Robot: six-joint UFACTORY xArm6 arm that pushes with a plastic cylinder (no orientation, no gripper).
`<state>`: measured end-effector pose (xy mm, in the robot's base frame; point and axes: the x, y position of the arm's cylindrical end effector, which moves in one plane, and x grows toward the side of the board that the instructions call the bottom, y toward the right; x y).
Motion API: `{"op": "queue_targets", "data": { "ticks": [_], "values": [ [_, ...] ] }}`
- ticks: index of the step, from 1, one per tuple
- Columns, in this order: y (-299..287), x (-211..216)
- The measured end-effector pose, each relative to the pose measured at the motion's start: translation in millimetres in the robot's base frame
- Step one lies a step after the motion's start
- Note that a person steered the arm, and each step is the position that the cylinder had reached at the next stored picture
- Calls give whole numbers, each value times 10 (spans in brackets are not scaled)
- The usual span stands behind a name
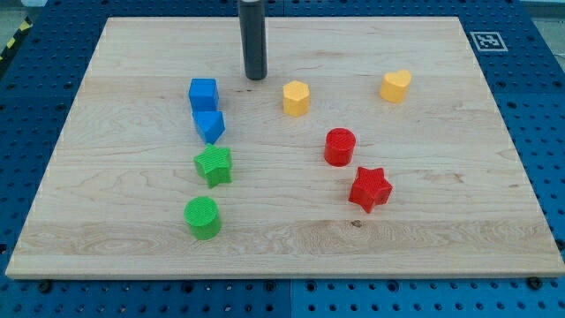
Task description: Move the yellow hexagon diagonally to the red circle
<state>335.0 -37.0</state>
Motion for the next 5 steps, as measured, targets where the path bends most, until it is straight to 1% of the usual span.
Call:
{"op": "queue_targets", "data": {
  "ticks": [1,2,3,4,5],
  "values": [
    [248,108],
    [295,246],
    [297,296],
    [300,293],
    [311,193]
  ]
}}
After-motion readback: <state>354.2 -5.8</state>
